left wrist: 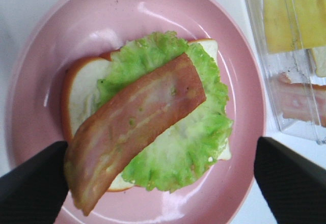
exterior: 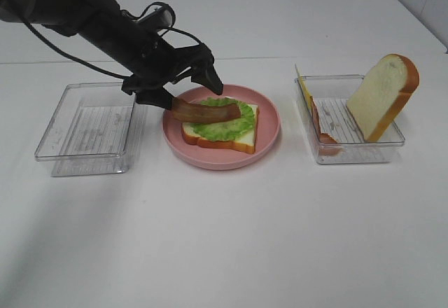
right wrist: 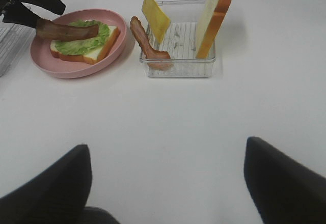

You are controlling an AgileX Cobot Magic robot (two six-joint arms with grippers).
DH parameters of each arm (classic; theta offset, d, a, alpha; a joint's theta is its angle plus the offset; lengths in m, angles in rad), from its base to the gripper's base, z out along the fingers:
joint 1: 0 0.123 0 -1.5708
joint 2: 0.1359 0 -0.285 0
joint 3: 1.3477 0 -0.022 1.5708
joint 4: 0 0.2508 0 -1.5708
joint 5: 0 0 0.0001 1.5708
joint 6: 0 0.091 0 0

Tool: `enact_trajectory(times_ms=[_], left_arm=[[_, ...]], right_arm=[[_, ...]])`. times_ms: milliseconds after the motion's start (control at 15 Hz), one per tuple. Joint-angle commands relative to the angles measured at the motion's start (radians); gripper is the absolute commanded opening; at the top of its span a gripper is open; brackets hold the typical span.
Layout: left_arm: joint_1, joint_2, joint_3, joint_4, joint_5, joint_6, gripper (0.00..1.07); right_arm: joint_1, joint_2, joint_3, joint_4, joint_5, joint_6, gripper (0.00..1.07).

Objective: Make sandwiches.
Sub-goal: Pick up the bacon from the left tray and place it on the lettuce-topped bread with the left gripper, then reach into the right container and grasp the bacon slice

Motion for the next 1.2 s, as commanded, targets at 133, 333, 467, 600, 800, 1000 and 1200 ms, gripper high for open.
enact_trajectory(times_ms=[133,333,467,600,800,1000,1200], left_arm=[[-0.001,-0.070,-0.006,0.127,0.022,-0.015,0.93],[-0.001,-0.190,-0.006,0.331,0.118,-0.162,0.93],[-0.001,-0.284,-0.006,0.452,0.234,-0.236,0.93],[-0.001,-0.356,-0.006,0.514,0.369,-0.241,0.93],[-0.001,-0.480,-0.006,0.531,0.554,-0.300,0.93],[-0.001,-0.609,-0.005,0.536,0.565,-0.336,0.93],[-0.001,-0.743,0.011,0.539,0.565,-0.336,0.93]], right_arm=[[-0.003,-0.013,0.002,0.003,-0.009,-0.005,0.77],[-0.003,-0.013,0.002,0.002,-0.009,-0.005,0.77],[-0.003,-0.013,0.002,0.002,-0.009,-0.005,0.77],[-0.003,-0.013,0.002,0.003,-0.009,-0.005,0.77],[-0.003,-0.013,0.002,0.003,-0.009,-0.005,0.77],[-0.003,-0.013,0.002,0.003,-0.009,-0.005,0.77],[-0.003,-0.013,0.002,0.003,-0.009,-0.005,0.77]])
